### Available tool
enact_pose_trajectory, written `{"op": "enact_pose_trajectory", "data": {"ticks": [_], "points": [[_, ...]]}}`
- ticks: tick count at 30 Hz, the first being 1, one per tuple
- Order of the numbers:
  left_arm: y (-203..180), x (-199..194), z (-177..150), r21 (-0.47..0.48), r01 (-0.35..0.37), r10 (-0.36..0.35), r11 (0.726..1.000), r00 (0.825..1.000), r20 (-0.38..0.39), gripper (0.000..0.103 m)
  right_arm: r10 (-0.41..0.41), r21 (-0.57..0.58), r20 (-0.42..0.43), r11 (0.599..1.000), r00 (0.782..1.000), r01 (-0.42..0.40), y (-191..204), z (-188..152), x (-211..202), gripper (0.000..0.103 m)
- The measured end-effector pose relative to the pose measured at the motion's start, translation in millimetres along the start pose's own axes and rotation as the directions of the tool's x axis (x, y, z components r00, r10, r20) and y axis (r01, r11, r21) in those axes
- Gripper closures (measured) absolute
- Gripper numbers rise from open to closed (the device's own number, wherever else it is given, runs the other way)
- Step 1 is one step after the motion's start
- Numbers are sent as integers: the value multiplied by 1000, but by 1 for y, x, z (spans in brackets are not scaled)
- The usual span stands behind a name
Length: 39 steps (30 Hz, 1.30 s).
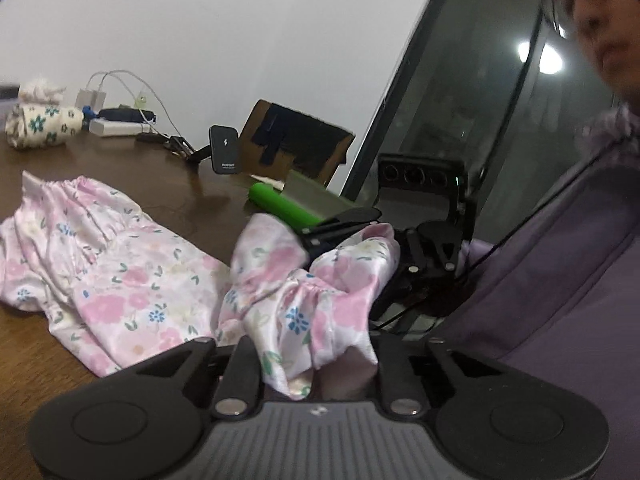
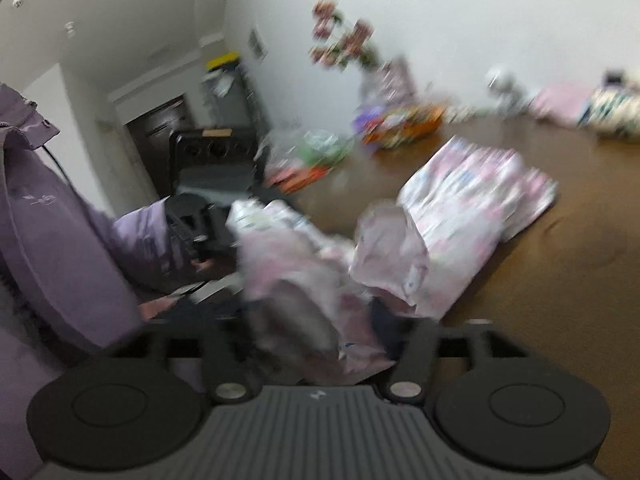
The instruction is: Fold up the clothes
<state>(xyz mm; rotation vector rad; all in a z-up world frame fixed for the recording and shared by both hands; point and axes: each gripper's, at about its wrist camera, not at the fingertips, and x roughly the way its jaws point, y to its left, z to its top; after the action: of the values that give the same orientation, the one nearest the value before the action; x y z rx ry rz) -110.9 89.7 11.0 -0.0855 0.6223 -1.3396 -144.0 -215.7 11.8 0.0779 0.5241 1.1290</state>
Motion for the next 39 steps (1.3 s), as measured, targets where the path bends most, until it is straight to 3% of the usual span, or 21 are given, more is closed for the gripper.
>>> {"op": "enact_pose_trajectory", "data": {"ticks": [3, 7, 8, 9, 11, 12, 13, 15, 17, 19, 20, 22, 25, 27, 29, 31, 33, 36, 39], "points": [[10, -2, 1, -45, 50, -49, 998, 999, 21, 90, -40, -51, 20, 998, 999, 41, -3, 4, 3, 18], [14, 1, 5, -41, 81, -81, 996, 997, 4, 89, 13, -95, 7, 995, 1000, -13, -6, 8, 19, 18], [16, -1, 5, -47, 65, -65, 997, 998, 3, 89, 54, -85, -13, 995, 998, -55, -8, 9, 23, 27], [18, -3, 6, -53, 48, -48, 997, 999, 2, 88, 98, -72, -35, 992, 995, -101, -11, 11, 26, 56], [14, -11, 6, -36, -34, 34, 999, 999, 1, 80, 187, -41, -77, 981, 979, -191, -16, 13, 32, 86], [11, -16, 6, -22, -84, 85, 996, 996, 1, 62, 188, -40, -93, 981, 978, -192, -14, 14, 34, 87], [5, -22, 6, -3, -151, 151, 989, 989, 9, 36, 180, -42, -108, 982, 978, -186, -11, 14, 37, 88], [-12, -36, 1, 45, -318, 317, 947, 948, 43, 13, 172, -30, -112, 984, 979, -176, -9, 13, 37, 89], [-27, -44, -7, 76, -467, 465, 881, 884, 48, 13, 164, -6, -101, 986, 981, -165, -9, 10, 34, 89], [-35, -43, -13, 54, -562, 563, 825, 826, -10, 15, 153, 8, -94, 988, 984, -153, -9, 7, 32, 89], [-37, -41, -16, 19, -591, 592, 806, 806, -28, 15, 150, 16, -92, 989, 984, -150, -9, 6, 32, 89], [-43, -38, -22, -32, -618, 617, 786, 786, -40, 20, 149, 30, -86, 989, 985, -147, -9, 3, 32, 89], [-45, -27, -24, -78, -628, 626, 774, 778, -58, 21, 135, 44, -75, 990, 988, -132, -10, 4, 33, 89], [-40, -23, -23, -122, -605, 605, 787, 795, -45, 24, 126, 53, -70, 991, 990, -122, -12, 4, 33, 89], [-36, -17, -20, -154, -567, 568, 809, 822, -40, 36, 114, 61, -65, 992, 991, -110, -13, 4, 32, 89], [-36, -11, -15, -138, -531, 533, 836, 845, -25, 56, 102, 70, -56, 993, 993, -98, -13, 3, 29, 89], [-35, -7, -11, -117, -490, 492, 864, 870, -8, 62, 103, 82, -45, 992, 994, -99, -13, 2, 26, 89], [-19, -10, -6, -82, -350, 353, 933, 936, 17, 62, 146, 109, -32, 984, 989, -142, -13, 0, 22, 89], [4, -14, -1, -75, -174, 177, 982, 984, 35, 58, 198, 159, -36, 969, 980, -190, -18, 0, 22, 89]]}}
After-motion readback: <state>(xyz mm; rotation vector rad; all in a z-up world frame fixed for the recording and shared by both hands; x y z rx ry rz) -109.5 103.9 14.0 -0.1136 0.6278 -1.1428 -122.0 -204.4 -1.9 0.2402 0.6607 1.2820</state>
